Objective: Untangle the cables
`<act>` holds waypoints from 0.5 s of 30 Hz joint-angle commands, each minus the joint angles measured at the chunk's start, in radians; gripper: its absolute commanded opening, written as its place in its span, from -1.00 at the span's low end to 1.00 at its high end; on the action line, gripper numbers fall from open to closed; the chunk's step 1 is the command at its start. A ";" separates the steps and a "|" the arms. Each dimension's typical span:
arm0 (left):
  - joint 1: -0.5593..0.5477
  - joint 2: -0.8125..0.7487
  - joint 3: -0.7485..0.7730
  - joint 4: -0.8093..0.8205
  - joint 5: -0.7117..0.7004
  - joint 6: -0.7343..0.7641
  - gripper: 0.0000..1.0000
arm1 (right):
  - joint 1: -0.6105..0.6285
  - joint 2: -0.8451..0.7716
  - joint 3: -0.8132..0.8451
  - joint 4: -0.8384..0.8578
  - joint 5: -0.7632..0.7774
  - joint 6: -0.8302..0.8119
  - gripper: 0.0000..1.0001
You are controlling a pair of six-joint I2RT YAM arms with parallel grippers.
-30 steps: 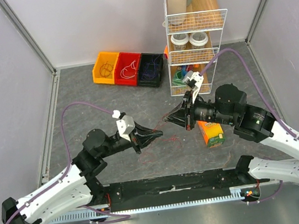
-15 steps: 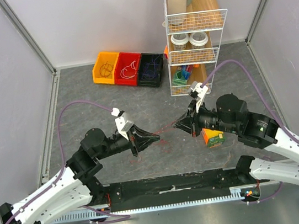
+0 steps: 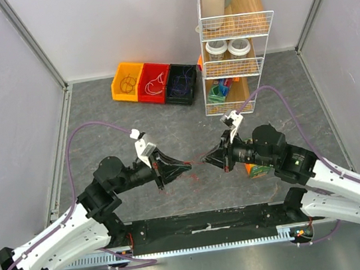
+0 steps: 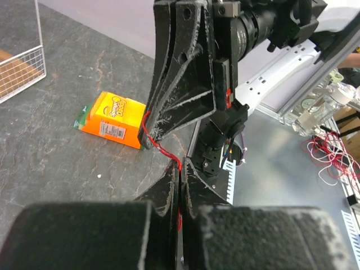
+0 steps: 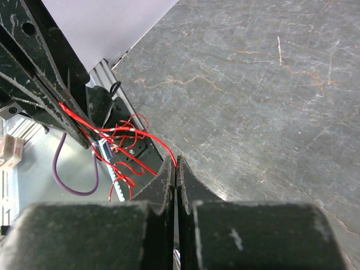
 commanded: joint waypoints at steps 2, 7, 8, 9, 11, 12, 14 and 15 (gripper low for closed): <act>0.018 0.012 0.068 0.096 -0.186 -0.088 -0.97 | -0.018 0.015 -0.051 0.040 -0.013 0.025 -1.00; 0.055 0.099 0.163 -0.035 -0.497 -0.085 -0.97 | -0.018 0.030 0.022 -0.060 0.147 -0.016 -0.44; 0.073 0.139 0.197 -0.084 -0.571 -0.089 -0.97 | -0.018 0.037 0.044 -0.116 0.272 -0.025 -0.20; 0.091 0.173 0.224 -0.131 -0.625 -0.091 -0.96 | -0.018 0.041 0.065 -0.188 0.355 -0.027 0.08; 0.163 0.242 0.261 -0.168 -0.690 -0.103 -0.96 | -0.018 0.041 0.090 -0.253 0.491 -0.030 0.35; 0.220 0.276 0.269 -0.162 -0.685 -0.126 -0.96 | -0.018 0.038 0.096 -0.273 0.529 -0.032 0.42; 0.344 0.336 0.268 -0.104 -0.636 -0.187 -0.97 | -0.018 0.027 0.095 -0.276 0.542 -0.035 0.49; 0.396 0.369 0.263 -0.045 -0.627 -0.198 -0.97 | -0.018 0.023 0.092 -0.270 0.527 -0.039 0.49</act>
